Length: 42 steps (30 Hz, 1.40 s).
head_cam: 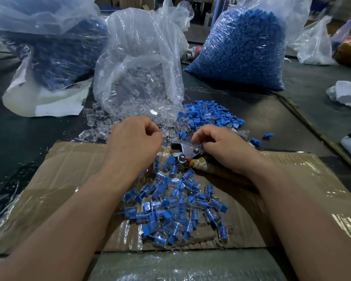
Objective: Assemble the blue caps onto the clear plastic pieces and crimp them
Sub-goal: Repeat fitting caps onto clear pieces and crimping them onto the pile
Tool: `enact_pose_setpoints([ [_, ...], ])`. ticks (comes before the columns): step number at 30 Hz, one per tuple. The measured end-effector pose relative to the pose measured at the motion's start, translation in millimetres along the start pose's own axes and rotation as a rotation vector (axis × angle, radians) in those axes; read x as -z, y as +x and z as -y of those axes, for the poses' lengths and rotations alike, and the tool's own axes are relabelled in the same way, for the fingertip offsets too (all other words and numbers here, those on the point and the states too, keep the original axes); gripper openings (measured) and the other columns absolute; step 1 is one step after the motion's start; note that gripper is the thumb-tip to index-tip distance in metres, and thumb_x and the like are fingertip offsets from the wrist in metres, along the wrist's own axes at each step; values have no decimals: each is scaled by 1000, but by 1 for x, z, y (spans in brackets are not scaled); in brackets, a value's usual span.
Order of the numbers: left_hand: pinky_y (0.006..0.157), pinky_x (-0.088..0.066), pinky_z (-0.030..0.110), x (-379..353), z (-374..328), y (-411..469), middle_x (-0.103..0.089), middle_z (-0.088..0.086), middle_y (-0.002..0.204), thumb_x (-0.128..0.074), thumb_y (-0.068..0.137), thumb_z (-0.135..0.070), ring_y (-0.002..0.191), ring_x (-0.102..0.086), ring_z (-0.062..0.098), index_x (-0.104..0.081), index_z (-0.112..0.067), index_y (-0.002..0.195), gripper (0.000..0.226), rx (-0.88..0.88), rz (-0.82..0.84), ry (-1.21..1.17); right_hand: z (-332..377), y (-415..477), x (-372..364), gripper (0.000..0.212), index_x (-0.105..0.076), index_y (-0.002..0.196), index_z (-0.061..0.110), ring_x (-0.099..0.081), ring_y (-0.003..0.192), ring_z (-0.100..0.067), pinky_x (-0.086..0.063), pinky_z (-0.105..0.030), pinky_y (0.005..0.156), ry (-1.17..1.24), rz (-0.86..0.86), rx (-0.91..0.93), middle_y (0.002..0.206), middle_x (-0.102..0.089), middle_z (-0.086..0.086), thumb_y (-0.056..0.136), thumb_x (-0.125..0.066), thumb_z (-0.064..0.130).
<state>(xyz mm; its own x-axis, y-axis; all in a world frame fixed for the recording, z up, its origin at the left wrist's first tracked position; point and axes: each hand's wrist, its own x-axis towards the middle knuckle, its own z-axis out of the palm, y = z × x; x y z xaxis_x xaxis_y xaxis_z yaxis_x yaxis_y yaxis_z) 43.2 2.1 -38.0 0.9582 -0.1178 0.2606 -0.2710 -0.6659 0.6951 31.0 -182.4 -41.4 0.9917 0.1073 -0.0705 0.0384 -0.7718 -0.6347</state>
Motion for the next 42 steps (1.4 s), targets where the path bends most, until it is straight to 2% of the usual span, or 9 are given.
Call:
enact_pose_setpoints([
  [3, 51, -29, 11, 0, 0, 0, -53, -17, 62, -60, 85, -14, 57, -48, -3, -54, -28, 63, 28, 6, 0, 3, 1, -1, 1, 34, -54, 78, 35, -53, 83, -3, -43, -21, 67, 60, 5, -11, 90, -57, 12, 86, -48, 2],
  [10, 53, -32, 13, 0, 0, 0, -54, -16, 64, -59, 86, -14, 61, -49, -2, -53, -29, 64, 27, 5, 16, -8, -1, -3, 5, 29, -61, 78, 33, -55, 77, -1, -41, -17, 65, 184, -40, -42, 82, -60, 13, 84, -59, 4],
  [17, 52, -30, 11, 0, -1, 0, -53, -16, 64, -59, 86, -14, 61, -50, -2, -53, -29, 64, 27, 25, 17, -18, 1, -5, 1, 30, -59, 85, 30, -57, 87, -7, -48, -19, 77, 206, -74, -39, 93, -61, 4, 86, -57, 0],
  [21, 60, -47, 20, 2, -2, -1, -61, -9, 65, -63, 82, -11, 66, -62, 9, -58, -24, 64, 24, 56, 23, -136, 2, -4, -2, 23, -59, 94, 28, -54, 84, 2, -43, -11, 71, 155, -293, 26, 90, -57, 16, 89, -56, 6],
  [23, 62, -52, 28, 3, -2, -1, -64, -2, 64, -66, 80, -8, 65, -66, 15, -60, -20, 65, 21, 90, 40, -201, 4, -5, 0, 22, -58, 88, 31, -56, 81, 0, -46, -14, 72, 210, -447, 45, 86, -58, 17, 88, -59, 9],
  [25, 56, -53, 27, 4, -1, 0, -66, 3, 62, -68, 78, -5, 58, -67, 15, -61, -15, 65, 18, 129, 61, -284, 9, -8, 1, 25, -58, 80, 32, -61, 73, -6, -52, -19, 68, 339, -530, 80, 79, -62, 12, 85, -63, 8],
  [30, 42, -46, 16, 5, -1, 0, -68, 3, 59, -64, 81, -2, 49, -64, 12, -62, -11, 69, 14, 191, 133, -519, 30, -21, -6, 28, -63, 76, 28, -66, 65, -4, -51, -12, 62, 447, -482, 217, 69, -65, 11, 77, -69, 1],
  [36, 43, -45, 15, 2, -2, -1, -69, 5, 62, -64, 81, -4, 53, -66, 16, -63, -10, 70, 13, 144, 176, -563, 42, -26, -19, 26, -63, 76, 29, -66, 67, -8, -56, -22, 68, 400, -431, 296, 72, -66, 10, 76, -72, 5],
  [42, 48, -49, 17, 1, -7, -4, -69, 4, 63, -72, 75, -6, 57, -67, 15, -62, -13, 69, 14, 19, 204, -530, 38, -23, -20, 29, -61, 76, 33, -64, 70, -1, -53, -16, 68, 340, -466, 296, 74, -63, 17, 74, -74, 8],
])
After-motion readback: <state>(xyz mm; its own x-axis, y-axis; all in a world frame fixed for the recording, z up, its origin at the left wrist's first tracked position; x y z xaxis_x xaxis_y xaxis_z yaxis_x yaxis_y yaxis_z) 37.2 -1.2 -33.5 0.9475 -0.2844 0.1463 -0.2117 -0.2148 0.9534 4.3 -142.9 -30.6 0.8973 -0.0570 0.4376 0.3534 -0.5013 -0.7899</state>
